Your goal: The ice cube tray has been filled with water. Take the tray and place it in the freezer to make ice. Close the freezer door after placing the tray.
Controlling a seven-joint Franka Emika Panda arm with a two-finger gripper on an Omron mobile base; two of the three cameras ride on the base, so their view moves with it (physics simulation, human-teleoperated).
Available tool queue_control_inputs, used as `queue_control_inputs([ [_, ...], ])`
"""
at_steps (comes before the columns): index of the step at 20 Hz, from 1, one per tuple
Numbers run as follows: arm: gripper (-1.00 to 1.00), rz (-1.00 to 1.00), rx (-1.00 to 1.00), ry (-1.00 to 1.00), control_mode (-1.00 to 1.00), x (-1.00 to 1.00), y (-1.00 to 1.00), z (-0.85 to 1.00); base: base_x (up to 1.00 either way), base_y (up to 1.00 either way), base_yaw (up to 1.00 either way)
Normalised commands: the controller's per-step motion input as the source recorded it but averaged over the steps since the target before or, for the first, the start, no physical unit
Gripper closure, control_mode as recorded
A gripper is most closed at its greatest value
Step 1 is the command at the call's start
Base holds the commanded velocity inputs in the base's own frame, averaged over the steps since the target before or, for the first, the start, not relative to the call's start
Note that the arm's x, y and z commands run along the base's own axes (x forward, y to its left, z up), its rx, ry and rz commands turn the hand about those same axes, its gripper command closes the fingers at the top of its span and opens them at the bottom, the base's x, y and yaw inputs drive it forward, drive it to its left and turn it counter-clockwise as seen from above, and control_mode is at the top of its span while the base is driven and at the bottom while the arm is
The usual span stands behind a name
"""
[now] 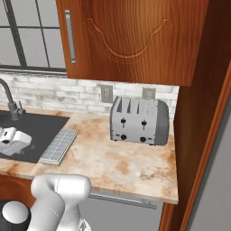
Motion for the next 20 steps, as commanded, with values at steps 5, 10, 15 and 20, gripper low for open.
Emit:
queue_control_inputs([
  [5, -1.0, 0.11, -0.35, 0.05, -1.0, 0.0, 0.0, -0.18, 0.0, 0.0, 0.0],
  [10, -1.0, 0.15, -0.25, 0.07, -1.0, 0.0, -0.14, -0.39, 0.0, 0.0, 0.0],
  [15, -1.0, 0.25, -0.09, 0.09, -1.0, 0.11, -0.26, -0.37, 0.0, 0.0, 0.0],
  [20, -1.0, 0.27, -0.04, 0.11, -1.0, 0.19, -0.24, -0.26, 0.0, 0.0, 0.0],
])
